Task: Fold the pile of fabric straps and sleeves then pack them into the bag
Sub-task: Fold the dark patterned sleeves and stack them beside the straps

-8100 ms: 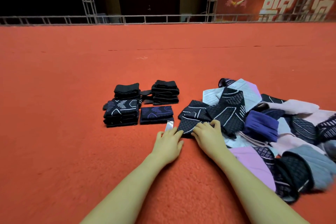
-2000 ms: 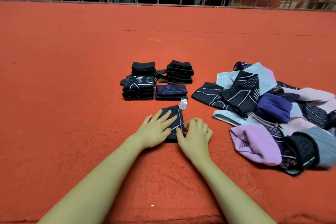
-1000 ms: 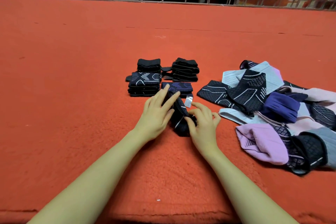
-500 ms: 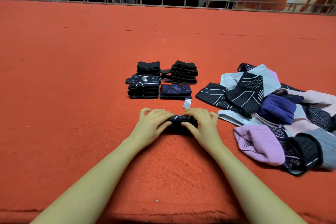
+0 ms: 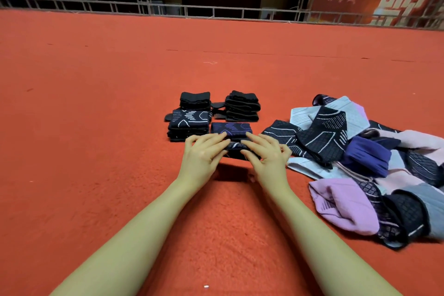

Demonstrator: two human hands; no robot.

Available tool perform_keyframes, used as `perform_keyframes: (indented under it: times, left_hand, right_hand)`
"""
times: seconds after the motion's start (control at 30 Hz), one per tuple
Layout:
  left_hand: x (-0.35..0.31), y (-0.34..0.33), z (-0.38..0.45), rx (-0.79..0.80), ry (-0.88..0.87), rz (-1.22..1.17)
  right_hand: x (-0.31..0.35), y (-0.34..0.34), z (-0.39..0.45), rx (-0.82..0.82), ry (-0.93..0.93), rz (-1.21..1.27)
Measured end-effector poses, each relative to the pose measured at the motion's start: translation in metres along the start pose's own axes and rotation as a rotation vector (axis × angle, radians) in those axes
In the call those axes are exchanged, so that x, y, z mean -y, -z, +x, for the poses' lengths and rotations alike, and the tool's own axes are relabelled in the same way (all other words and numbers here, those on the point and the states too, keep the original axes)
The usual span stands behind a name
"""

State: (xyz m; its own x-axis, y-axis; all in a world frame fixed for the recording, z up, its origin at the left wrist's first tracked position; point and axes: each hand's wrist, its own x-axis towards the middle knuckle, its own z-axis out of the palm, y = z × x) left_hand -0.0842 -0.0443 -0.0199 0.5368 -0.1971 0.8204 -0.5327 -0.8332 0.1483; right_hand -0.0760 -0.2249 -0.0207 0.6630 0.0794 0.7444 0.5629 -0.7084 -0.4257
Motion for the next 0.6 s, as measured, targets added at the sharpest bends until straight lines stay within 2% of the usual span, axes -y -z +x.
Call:
perform_keyframes:
  times: [0.1, 0.33, 0.5, 0.6]
  left_hand:
    - [0.015, -0.01, 0.025, -0.027, -0.036, 0.059]
    - [0.054, -0.053, 0.071, 0.025, -0.056, 0.11]
    - [0.08, -0.08, 0.103, -0.06, -0.218, 0.23]
    - [0.085, -0.094, 0.103, 0.002, -0.269, 0.307]
  right_hand:
    - [-0.011, -0.01, 0.028, -0.014, 0.033, -0.047]
    - [-0.056, -0.047, 0.084, -0.03, 0.055, -0.054]
    - [-0.083, -0.067, 0.12, -0.089, 0.152, -0.144]
    - [-0.096, -0.078, 0.122, -0.041, 0.184, -0.226]
